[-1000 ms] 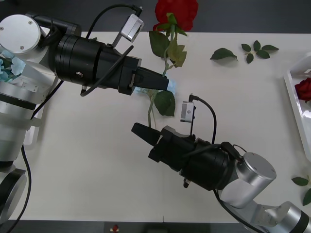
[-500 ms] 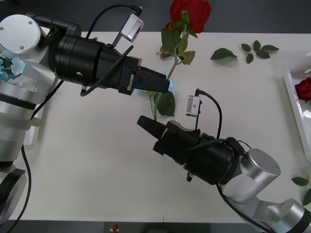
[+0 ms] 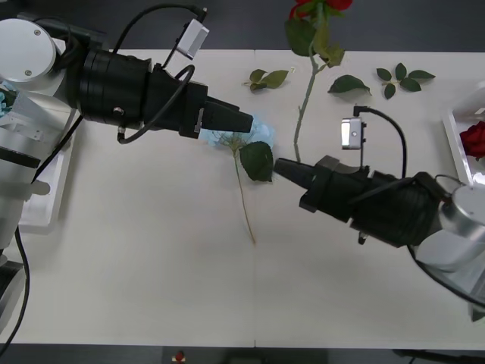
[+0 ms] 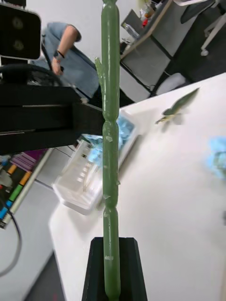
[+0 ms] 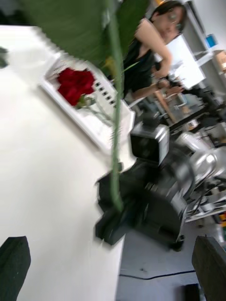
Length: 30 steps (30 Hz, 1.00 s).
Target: Put the red flowers into the right box and the blue flowers into the left box
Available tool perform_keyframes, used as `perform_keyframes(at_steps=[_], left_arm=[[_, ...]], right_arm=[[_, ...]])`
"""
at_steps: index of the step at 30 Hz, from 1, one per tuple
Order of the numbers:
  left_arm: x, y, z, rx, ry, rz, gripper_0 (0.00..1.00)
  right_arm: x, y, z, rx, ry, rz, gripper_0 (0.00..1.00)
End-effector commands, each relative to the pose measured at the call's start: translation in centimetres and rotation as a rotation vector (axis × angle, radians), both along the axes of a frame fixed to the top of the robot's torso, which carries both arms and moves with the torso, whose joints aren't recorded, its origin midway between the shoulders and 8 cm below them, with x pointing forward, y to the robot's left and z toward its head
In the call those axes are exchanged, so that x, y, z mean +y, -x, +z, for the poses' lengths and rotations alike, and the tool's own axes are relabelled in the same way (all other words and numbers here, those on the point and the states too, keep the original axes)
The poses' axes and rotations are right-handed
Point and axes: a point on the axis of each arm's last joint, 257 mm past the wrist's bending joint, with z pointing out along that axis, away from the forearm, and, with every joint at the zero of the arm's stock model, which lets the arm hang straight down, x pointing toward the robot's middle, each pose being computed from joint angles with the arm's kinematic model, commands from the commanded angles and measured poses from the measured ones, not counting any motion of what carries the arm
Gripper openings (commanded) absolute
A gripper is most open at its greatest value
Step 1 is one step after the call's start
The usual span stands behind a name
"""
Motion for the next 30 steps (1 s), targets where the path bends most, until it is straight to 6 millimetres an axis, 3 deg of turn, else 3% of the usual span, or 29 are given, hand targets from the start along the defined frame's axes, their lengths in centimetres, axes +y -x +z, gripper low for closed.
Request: perform_keyframes(at_steps=[1,4,10,17,19,20,24,30], left_arm=[[2.2,-2.5,-1.3,0.085,-0.104,0.154,1.0],[3.4,-4.0,-3.0,0.124,-0.179,0.254,1.0],[4.6,-6.7,-7.5,0.208,-0.327,0.491,1.0],[5.1,-8.0,-12.8,0.31,-0.422,0.75,1.0],[5.4,-8.2,-13.5,0.339,-0.432,0.798,1.0],[5.5,-8.2,-14.4,0.359,-0.446,0.838,1.0],[5.3,-8.1,-15.9,0.389,-0.471,0.927,1.0],[5.0,-8.5,-17.0,0.371,-0.526,1.05,1.0]], right_arm=[[-3.7,-0.8,2.0,-0.015,0.076,-0.013,0.0],[-6.6,-1.7,2.1,0.052,0.102,-0.054,0.0],[-14.5,-4.1,2.3,0.182,0.176,-0.194,0.0],[-26.3,-6.5,1.3,0.251,0.36,-0.375,0.0],[-28.4,-6.5,1.1,0.242,0.425,-0.392,0.0],[-30.8,-6.3,0.9,0.241,0.5,-0.401,0.0],[-36.4,-5.3,0.2,0.276,0.652,-0.417,0.0],[-43.6,-4.0,0.0,0.337,0.769,-0.462,0.0]])
